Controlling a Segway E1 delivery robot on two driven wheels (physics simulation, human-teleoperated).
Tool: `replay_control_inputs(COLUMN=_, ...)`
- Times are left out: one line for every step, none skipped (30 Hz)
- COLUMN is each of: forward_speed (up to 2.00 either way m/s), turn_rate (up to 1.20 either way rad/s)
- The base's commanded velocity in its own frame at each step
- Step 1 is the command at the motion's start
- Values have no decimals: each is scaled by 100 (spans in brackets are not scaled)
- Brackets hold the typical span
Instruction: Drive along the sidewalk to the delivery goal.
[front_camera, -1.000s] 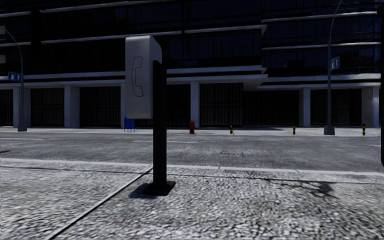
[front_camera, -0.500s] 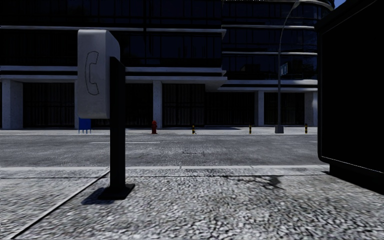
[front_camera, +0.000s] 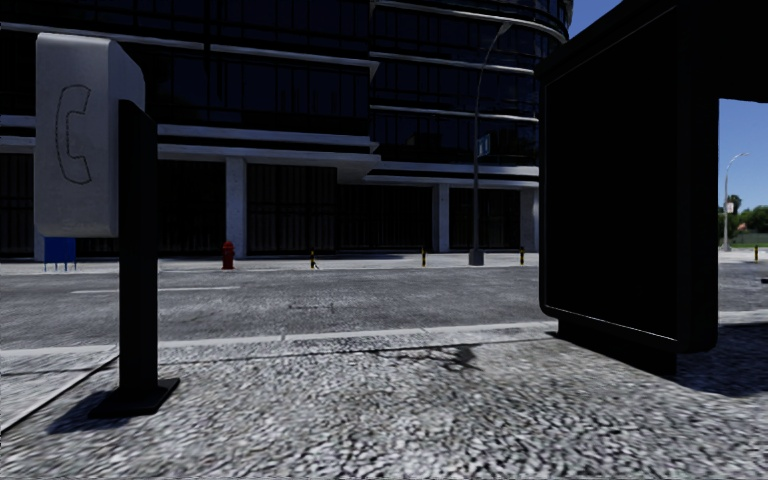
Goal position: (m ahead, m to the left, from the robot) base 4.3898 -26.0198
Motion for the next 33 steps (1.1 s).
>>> replay_control_inputs(forward_speed=6, turn_rate=-53)
replay_control_inputs(forward_speed=6, turn_rate=-53)
replay_control_inputs(forward_speed=6, turn_rate=-53)
replay_control_inputs(forward_speed=6, turn_rate=-53)
replay_control_inputs(forward_speed=6, turn_rate=-54)
replay_control_inputs(forward_speed=9, turn_rate=-54)
replay_control_inputs(forward_speed=15, turn_rate=-54)
replay_control_inputs(forward_speed=20, turn_rate=-54)
replay_control_inputs(forward_speed=23, turn_rate=-54)
replay_control_inputs(forward_speed=23, turn_rate=-54)
replay_control_inputs(forward_speed=24, turn_rate=-54)
replay_control_inputs(forward_speed=25, turn_rate=-54)
replay_control_inputs(forward_speed=26, turn_rate=-54)
replay_control_inputs(forward_speed=27, turn_rate=-54)
replay_control_inputs(forward_speed=28, turn_rate=-54)
replay_control_inputs(forward_speed=29, turn_rate=-54)
replay_control_inputs(forward_speed=33, turn_rate=-54)
replay_control_inputs(forward_speed=38, turn_rate=-54)
replay_control_inputs(forward_speed=43, turn_rate=-54)
replay_control_inputs(forward_speed=43, turn_rate=-54)
replay_control_inputs(forward_speed=46, turn_rate=-54)
replay_control_inputs(forward_speed=48, turn_rate=-54)
replay_control_inputs(forward_speed=49, turn_rate=-54)
replay_control_inputs(forward_speed=50, turn_rate=-54)
replay_control_inputs(forward_speed=52, turn_rate=-54)
replay_control_inputs(forward_speed=54, turn_rate=-54)
replay_control_inputs(forward_speed=55, turn_rate=-54)
replay_control_inputs(forward_speed=55, turn_rate=-54)
replay_control_inputs(forward_speed=56, turn_rate=-54)
replay_control_inputs(forward_speed=56, turn_rate=-54)
replay_control_inputs(forward_speed=56, turn_rate=-54)
replay_control_inputs(forward_speed=56, turn_rate=-54)
replay_control_inputs(forward_speed=56, turn_rate=-54)
